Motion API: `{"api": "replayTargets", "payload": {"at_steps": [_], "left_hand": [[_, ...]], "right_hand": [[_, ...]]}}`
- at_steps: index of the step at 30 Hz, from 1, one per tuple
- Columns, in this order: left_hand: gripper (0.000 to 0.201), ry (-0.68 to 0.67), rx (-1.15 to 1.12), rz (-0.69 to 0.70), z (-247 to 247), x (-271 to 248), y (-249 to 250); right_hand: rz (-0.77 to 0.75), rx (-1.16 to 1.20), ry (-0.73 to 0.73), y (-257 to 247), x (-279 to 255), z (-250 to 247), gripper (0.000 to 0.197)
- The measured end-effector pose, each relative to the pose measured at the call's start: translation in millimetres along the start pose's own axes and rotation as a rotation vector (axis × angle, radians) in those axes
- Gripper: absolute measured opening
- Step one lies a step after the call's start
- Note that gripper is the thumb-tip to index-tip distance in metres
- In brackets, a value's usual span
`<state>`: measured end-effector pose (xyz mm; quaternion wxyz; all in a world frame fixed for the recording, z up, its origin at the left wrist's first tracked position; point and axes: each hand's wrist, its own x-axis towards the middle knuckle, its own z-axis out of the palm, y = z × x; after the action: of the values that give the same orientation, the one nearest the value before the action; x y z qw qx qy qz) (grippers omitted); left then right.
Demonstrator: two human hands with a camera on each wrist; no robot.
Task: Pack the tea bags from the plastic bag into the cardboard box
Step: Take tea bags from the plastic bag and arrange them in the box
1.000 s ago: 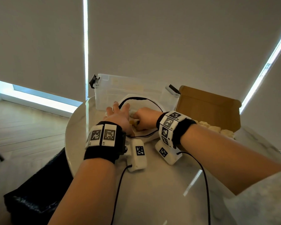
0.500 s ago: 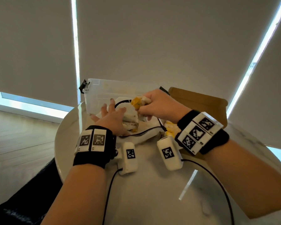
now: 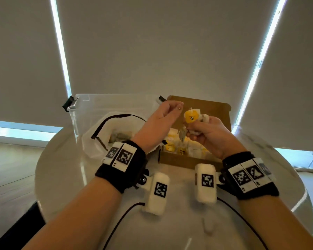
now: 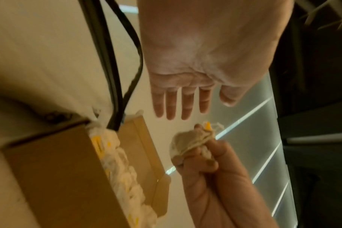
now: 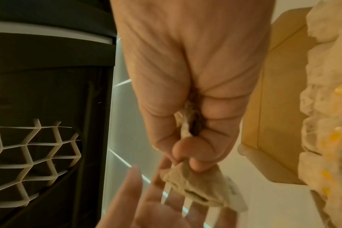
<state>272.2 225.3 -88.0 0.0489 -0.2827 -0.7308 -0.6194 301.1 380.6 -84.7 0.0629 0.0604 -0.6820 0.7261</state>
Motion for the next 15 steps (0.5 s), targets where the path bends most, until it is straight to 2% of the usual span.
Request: {"api": "replayTargets", "payload": {"at_steps": [3,6,10,15], "left_hand": [[0.048,-0.218,-0.026,-0.155,20.6,8.9,1.9],[0.055,-0.293,-0.161,-0.295,38.4,17.2,2.3],[0.030,-0.202,-0.293,-0.344,62.6,25.9,-1.2],[0.035,0.029,-0.363,-0.327,76.7,37.9,-15.4]], "right_hand": [[-0.028,0.035,0.018,2.8,0.9,-9.1,0.010],[-0.058,-0.015,0.057,6.0,1.6,-17.3,0.014],[-0.086,-0.212,0.095,10.2,3.3,-23.1,0.027],[-0.085,-0.170,0.175,15.5,8.0,-30.2,0.025]]}}
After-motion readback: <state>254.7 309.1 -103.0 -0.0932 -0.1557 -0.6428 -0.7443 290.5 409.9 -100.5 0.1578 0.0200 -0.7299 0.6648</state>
